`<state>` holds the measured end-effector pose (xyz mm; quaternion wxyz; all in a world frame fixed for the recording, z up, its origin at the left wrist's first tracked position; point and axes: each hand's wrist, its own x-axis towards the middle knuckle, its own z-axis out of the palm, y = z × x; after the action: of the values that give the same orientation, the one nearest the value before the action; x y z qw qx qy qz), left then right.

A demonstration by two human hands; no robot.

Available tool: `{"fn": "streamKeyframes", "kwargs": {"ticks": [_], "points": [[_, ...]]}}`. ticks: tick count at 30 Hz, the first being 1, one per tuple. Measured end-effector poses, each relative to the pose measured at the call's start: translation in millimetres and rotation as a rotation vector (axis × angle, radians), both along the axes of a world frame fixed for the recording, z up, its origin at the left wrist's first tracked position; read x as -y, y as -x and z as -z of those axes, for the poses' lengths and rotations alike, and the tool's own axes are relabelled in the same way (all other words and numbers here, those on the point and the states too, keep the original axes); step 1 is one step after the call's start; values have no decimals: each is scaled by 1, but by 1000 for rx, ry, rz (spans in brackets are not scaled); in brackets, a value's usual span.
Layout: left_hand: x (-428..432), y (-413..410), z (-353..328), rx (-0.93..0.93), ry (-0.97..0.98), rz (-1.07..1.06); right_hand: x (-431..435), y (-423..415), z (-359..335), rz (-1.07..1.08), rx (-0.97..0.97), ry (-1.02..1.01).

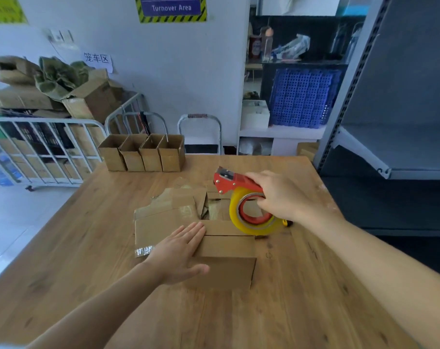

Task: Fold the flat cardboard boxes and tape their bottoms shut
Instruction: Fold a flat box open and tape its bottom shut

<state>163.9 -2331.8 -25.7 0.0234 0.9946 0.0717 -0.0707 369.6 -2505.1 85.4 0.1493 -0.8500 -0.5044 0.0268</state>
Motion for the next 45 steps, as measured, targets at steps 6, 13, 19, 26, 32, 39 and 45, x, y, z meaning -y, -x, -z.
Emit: {"fn": "streamKeyframes", "kwargs": {"ticks": [6, 13, 19, 26, 32, 39, 45], "points": [[-2, 0, 3, 5, 12, 1, -11, 14, 21, -57, 178, 91], [-6, 1, 6, 29, 89, -14, -16, 26, 25, -94, 222, 167], [-7, 3, 7, 18, 72, 16, -22, 22, 6, -119, -97, 262], [-12, 2, 2, -29, 88, 44, -17, 10, -16, -150, -478, 293], [-16, 2, 4, 15, 112, 43, -18, 9, -17, -162, -523, 290], [-16, -19, -37, 570, 1119, -651, -25, 10, -12, -190, -470, 306], [-18, -33, -77, 301, 1768, -826, -27, 6, -7, -217, -461, 309]]}}
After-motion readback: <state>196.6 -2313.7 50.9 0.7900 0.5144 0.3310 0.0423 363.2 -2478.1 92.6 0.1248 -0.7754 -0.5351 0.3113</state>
